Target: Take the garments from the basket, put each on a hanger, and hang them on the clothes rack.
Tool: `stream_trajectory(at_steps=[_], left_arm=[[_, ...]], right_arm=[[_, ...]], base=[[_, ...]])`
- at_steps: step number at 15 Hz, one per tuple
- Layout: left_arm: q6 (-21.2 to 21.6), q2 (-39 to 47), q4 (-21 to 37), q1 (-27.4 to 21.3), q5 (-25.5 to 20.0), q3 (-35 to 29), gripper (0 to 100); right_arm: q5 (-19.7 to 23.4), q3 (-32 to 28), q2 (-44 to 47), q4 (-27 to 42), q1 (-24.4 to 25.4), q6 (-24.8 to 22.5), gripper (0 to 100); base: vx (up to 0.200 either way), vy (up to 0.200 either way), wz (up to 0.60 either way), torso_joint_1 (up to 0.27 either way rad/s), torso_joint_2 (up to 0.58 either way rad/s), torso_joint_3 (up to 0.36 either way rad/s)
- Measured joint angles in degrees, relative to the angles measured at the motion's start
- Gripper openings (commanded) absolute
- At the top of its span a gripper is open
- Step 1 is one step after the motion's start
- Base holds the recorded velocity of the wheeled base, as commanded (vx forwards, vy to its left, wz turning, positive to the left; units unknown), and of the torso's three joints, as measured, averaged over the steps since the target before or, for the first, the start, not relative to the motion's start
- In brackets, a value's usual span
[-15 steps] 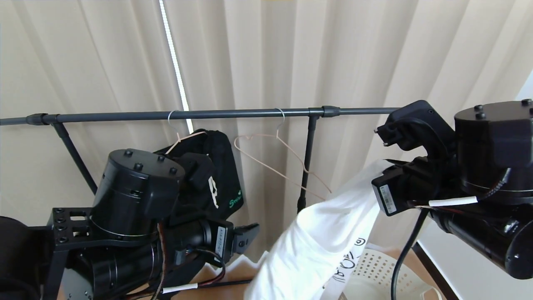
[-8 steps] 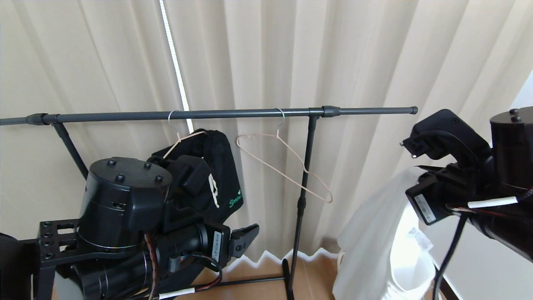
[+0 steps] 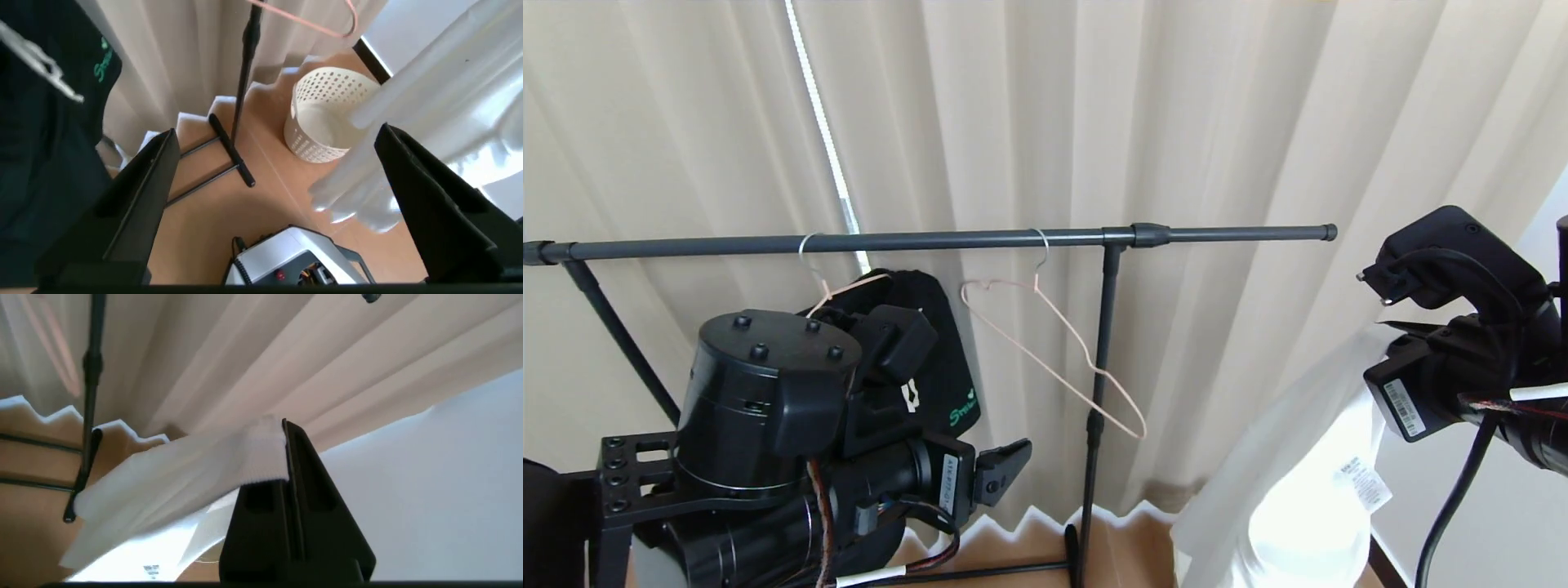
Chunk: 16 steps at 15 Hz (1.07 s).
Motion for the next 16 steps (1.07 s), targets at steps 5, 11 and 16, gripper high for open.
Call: stream_trajectory(at_steps=[5,11,16], left_arm=[[-1.68,1.88,-2.12,1.61,0.13,0.02,100],[-3.05,10.29,-5.88,2.16,4.88,-5.33,100],[-4.74,21.2,-6.01,2.46,6.3,-16.21,100]], right_arm=[[-0.02,0.02,0.41,0.0,-0.04,0.11,0],[-0.02,0.05,1.62,-0.33,0.02,0.17,0],[0.02,0.05,2.78,-0.28,0.05,0.27,0]], base=[[0.04,0.0,0.0,0.0,0.0,0.0],[0.0,0.0,0.0,0.0,0.0,0.0],[0.0,0.0,0.0,0.0,0.0,0.0]])
